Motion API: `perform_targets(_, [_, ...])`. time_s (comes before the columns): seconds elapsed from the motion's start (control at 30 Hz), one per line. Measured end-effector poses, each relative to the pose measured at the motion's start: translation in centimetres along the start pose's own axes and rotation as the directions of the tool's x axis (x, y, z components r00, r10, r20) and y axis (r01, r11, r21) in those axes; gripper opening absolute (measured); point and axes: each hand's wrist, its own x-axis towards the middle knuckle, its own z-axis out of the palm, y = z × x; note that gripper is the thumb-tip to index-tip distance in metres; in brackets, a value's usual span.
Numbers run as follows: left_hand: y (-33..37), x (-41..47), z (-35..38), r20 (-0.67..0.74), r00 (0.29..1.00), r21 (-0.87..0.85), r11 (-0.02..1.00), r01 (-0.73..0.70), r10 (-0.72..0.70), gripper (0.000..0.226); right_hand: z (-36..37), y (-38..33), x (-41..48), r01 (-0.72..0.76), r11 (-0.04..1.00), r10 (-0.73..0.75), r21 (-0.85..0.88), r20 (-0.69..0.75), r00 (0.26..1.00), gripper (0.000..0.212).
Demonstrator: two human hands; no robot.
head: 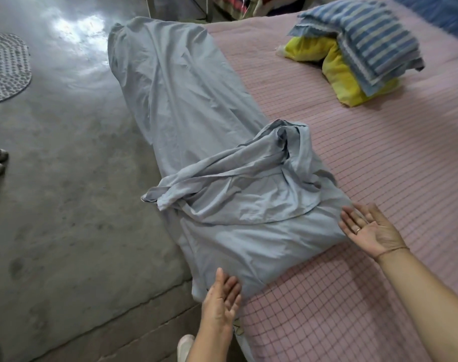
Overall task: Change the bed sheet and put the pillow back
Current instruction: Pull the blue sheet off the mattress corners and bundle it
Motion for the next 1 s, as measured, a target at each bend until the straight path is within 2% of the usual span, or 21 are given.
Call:
perform_targets(0.03, [-1.2,-0.2,-0.3,-0.004,1.000,-0.009,1.000,0.010,-0.010,0.034,-0.8,0.2,-0.2,-0.003,1.000,0.003,0.011,-0.016,1.000,0.059])
perform_targets(0.07, [-2.5,-0.3,-0.6,-0.014,1.000,-0.022,1.000,0.019,-0.019,0.037,-1.7,0.5,-0.4,-0.012,1.000,0.012,0.015,-0.029,1.000,0.051])
perform_targets(0.1, [-3.7,-0.5,-0.9,-0.022,0.999,-0.037,0.999,0.026,-0.027,0.039,-2.6,0.9,-0.4,-0.030,1.000,0.030,0.009,-0.019,0.999,0.056])
perform_targets(0.17, [-5.9,-0.8,-1.2,-0.022,0.999,-0.085,0.995,0.048,-0.050,0.044,-4.6,1.9,-0.3,-0.077,0.997,0.076,-0.020,-0.004,0.997,0.083])
perform_targets(0.2, [-6.9,-0.8,-1.2,-0.019,0.998,-0.113,0.992,0.058,-0.061,0.047,-5.8,2.4,-0.3,-0.096,0.995,0.096,-0.023,-0.006,0.995,0.088])
perform_targets(0.3, [-7.9,-0.1,-0.7,-0.045,0.997,-0.242,0.969,0.044,-0.057,0.054,-7.6,3.6,-0.1,-0.133,0.991,0.133,-0.033,-0.014,0.991,0.080])
perform_targets(0.37, [-7.5,1.1,-0.6,-0.069,0.998,-0.339,0.941,-0.011,-0.013,0.052,-7.9,4.0,0.4,-0.138,0.990,0.137,-0.032,-0.012,0.990,0.092])
perform_targets(0.47, [-6.2,2.6,-1.3,-0.066,0.995,-0.465,0.881,-0.093,0.071,0.036,-7.3,3.9,1.3,-0.115,0.993,0.115,0.024,0.017,0.993,0.108])
perform_targets(0.5, [-5.6,2.9,-1.4,-0.053,0.995,-0.501,0.859,-0.101,0.086,0.032,-6.8,3.8,1.6,-0.105,0.994,0.104,0.037,0.030,0.994,0.105])
perform_targets(0.53, [-4.8,3.0,-1.4,-0.031,0.994,-0.531,0.841,-0.101,0.101,0.032,-5.8,3.7,1.7,-0.101,0.994,0.099,0.042,0.053,0.994,0.094])
perform_targets(0.6, [-3.5,2.9,-1.1,0.015,0.991,-0.569,0.815,-0.104,0.136,0.045,-4.1,3.2,2.4,-0.084,0.996,0.082,0.028,0.069,0.994,0.054])
perform_targets(0.67, [-2.1,2.4,-0.8,0.038,0.983,-0.565,0.815,-0.128,0.181,0.041,-2.6,2.5,3.3,-0.053,0.998,0.056,-0.033,0.082,0.995,0.033])
perform_targets(0.73, [-0.5,1.9,-0.6,0.057,0.974,-0.547,0.823,-0.155,0.221,0.047,-1.2,1.5,4.0,-0.037,0.998,0.044,-0.059,0.112,0.993,0.031])
perform_targets(0.8, [1.2,1.4,-0.3,0.077,0.967,-0.542,0.824,-0.163,0.241,0.074,0.2,0.4,4.1,-0.032,0.998,0.038,-0.051,0.135,0.990,0.027])
perform_targets(0.87, [3.0,0.7,0.2,0.098,0.959,-0.527,0.831,-0.177,0.266,0.067,1.4,-0.7,4.1,-0.024,0.999,0.029,-0.037,0.143,0.989,0.028])
perform_targets(0.9, [4.1,0.2,0.6,0.121,0.951,-0.531,0.828,-0.182,0.286,0.068,2.2,-1.3,4.1,-0.022,1.000,0.024,-0.019,0.149,0.989,0.033])
perform_targets(1.0, [7.8,-0.8,1.9,0.195,0.919,-0.537,0.821,-0.194,0.344,0.105,4.8,-3.2,3.5,0.010,0.999,-0.016,0.037,0.174,0.985,0.056])
